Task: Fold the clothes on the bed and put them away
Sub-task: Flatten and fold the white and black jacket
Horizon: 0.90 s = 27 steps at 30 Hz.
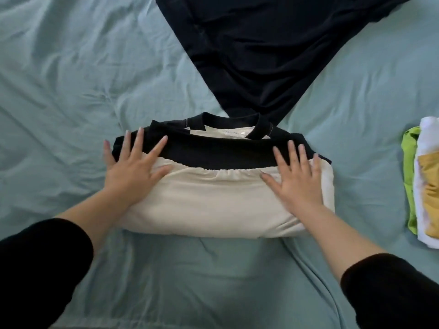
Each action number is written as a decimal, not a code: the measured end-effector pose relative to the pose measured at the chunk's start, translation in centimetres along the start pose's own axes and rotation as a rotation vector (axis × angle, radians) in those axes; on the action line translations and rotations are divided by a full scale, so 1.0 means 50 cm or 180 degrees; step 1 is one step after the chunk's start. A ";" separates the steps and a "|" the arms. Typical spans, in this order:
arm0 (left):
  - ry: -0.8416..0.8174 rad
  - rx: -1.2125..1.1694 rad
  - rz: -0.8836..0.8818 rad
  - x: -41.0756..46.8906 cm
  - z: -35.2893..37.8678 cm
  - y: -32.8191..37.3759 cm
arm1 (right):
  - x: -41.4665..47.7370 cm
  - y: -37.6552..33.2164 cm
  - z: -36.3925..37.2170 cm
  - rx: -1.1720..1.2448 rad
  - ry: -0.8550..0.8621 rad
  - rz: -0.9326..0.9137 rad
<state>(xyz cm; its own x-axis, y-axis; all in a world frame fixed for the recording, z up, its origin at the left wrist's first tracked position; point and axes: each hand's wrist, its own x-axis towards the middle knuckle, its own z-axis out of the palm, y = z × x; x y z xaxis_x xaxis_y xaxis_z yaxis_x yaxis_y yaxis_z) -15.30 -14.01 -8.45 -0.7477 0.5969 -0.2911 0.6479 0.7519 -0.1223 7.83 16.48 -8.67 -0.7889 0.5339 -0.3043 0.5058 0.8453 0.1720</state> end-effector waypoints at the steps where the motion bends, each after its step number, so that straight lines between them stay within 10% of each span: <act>1: -0.0154 0.0013 -0.0043 0.004 0.000 -0.018 | 0.005 0.017 -0.001 -0.0083 -0.0116 0.0098; 11: 0.0049 -0.0040 0.0848 -0.106 -0.016 0.081 | -0.128 -0.058 -0.037 0.0268 -0.0522 -0.0711; 18: -0.0169 -0.0208 0.0492 -0.117 -0.007 0.076 | -0.169 0.005 -0.045 0.0704 -0.0246 -0.0613; 22: -0.0049 -0.0926 0.0715 -0.177 -0.062 0.215 | -0.226 0.033 -0.075 0.2064 0.0692 0.1014; 27: -0.0361 -0.1251 0.0525 -0.124 -0.081 0.362 | -0.227 0.067 -0.053 0.5096 -0.0704 0.2925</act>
<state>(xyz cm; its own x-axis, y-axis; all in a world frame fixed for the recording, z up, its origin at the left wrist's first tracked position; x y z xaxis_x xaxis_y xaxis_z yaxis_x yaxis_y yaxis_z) 0.47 -2.99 -4.99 -0.6040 0.6998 -0.3814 0.6360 0.7116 0.2984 17.55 13.27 -2.16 -0.1233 0.6340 -0.7635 0.6049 -0.5619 -0.5642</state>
